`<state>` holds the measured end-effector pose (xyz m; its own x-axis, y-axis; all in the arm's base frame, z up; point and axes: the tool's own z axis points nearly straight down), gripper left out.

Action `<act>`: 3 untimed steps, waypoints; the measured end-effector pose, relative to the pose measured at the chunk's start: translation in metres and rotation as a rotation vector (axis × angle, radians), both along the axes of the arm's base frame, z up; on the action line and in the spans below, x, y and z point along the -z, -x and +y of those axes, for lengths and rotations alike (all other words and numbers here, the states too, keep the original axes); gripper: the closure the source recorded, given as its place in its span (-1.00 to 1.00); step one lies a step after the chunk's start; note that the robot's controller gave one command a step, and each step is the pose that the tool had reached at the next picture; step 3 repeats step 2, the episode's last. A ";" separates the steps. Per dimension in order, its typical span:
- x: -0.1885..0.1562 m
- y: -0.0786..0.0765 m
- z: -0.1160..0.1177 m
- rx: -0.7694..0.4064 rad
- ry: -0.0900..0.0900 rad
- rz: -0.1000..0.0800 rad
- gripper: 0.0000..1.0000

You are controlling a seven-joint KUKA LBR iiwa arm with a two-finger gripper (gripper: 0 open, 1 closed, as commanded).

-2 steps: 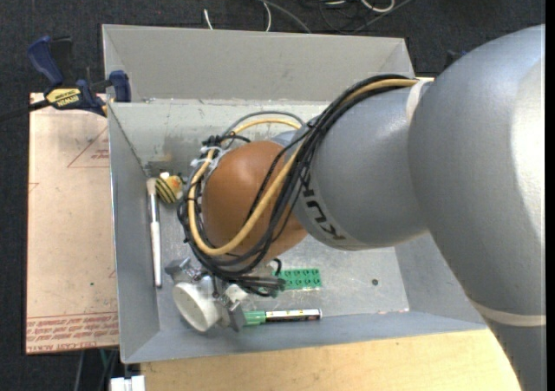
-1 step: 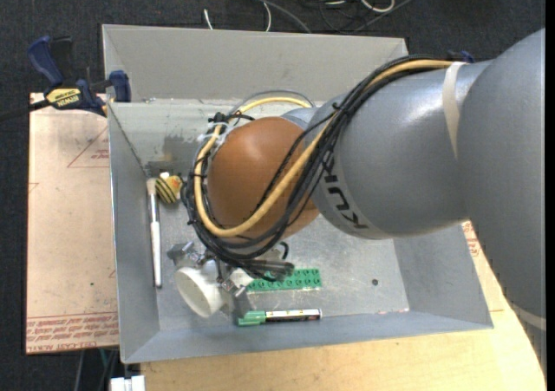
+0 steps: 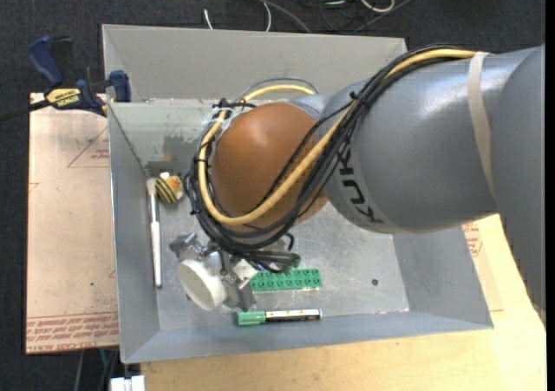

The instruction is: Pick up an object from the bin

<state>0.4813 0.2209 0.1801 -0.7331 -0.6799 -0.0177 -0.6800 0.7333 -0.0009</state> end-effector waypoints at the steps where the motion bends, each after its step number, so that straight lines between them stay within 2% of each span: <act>1: -0.034 0.000 0.000 0.002 0.000 0.003 1.00; 2: -0.060 -0.001 0.001 0.002 -0.002 -0.003 1.00; 3: -0.060 -0.001 0.001 0.002 -0.002 -0.003 1.00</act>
Offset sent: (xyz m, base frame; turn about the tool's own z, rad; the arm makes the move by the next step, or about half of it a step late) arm -0.0009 -0.0001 0.0193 0.0013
